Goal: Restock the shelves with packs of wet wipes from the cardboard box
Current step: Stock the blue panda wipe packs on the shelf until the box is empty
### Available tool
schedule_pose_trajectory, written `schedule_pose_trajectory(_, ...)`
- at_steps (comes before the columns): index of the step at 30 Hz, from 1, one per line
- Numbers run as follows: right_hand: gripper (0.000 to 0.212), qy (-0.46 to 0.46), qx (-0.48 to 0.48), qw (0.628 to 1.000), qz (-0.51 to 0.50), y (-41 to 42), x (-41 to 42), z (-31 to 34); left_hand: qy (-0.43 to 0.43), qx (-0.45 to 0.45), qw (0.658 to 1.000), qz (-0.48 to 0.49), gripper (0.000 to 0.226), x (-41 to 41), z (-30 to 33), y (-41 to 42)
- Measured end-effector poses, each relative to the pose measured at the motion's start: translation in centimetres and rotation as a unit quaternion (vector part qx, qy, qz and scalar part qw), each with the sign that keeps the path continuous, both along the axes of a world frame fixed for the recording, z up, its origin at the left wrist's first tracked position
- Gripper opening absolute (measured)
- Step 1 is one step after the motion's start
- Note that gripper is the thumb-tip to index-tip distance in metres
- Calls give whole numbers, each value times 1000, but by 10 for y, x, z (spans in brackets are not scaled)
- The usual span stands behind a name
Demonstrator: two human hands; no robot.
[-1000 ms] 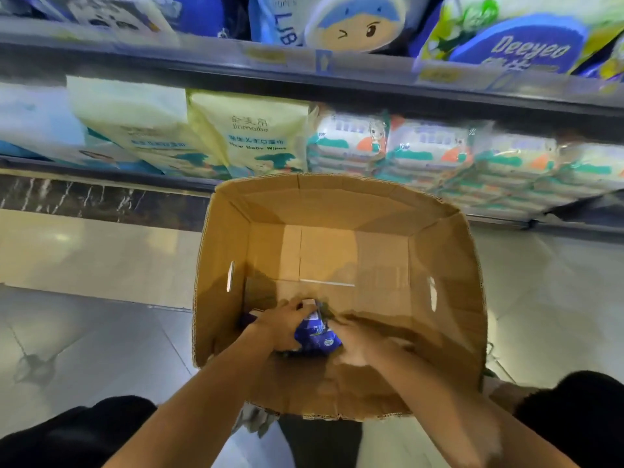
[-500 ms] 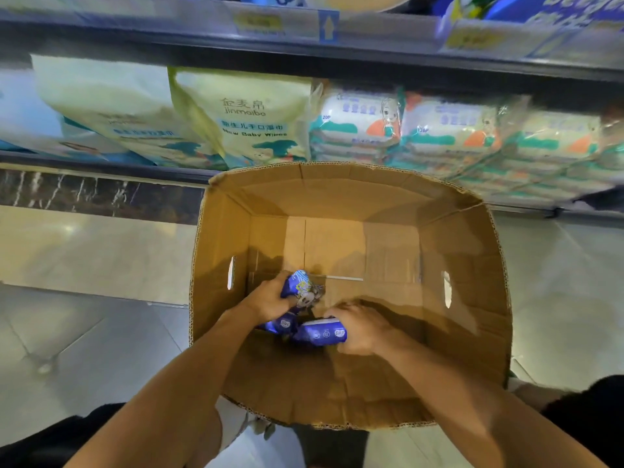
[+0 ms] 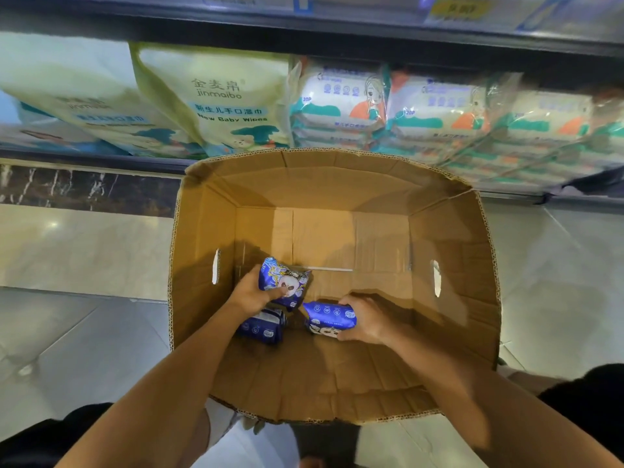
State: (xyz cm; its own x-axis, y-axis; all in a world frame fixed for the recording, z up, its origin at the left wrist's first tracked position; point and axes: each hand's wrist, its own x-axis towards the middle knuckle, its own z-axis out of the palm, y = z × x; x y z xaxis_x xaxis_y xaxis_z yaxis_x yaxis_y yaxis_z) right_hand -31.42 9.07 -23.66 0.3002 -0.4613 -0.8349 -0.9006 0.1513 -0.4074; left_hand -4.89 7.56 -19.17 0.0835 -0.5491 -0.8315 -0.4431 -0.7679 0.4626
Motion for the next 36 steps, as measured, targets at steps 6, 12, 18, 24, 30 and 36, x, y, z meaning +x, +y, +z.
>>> schedule_pose_trajectory(6,63,-57,25,988,-144,-14,-9,8,-16,-16,999,25,67,1,4,-4)
schedule_pose_trajectory(12,51,-125,32,958,-257,-39,-19,45,-31,-109,985,133,64,5,33,-15)
schedule_pose_trajectory(18,39,-206,-21,928,-310,-67,-31,124,30,-190,963,191,45,-2,107,-29)
schedule_pose_trajectory(24,38,-262,-121,896,-337,-86,-50,239,102,-249,953,136,30,-14,203,-37)
schedule_pose_trajectory(30,35,-300,-213,867,-337,-82,-71,354,118,-333,934,54,34,-28,317,-42)
schedule_pose_trajectory(36,58,-359,-305,816,-335,-76,-97,458,82,-458,885,-36,42,-42,435,-56)
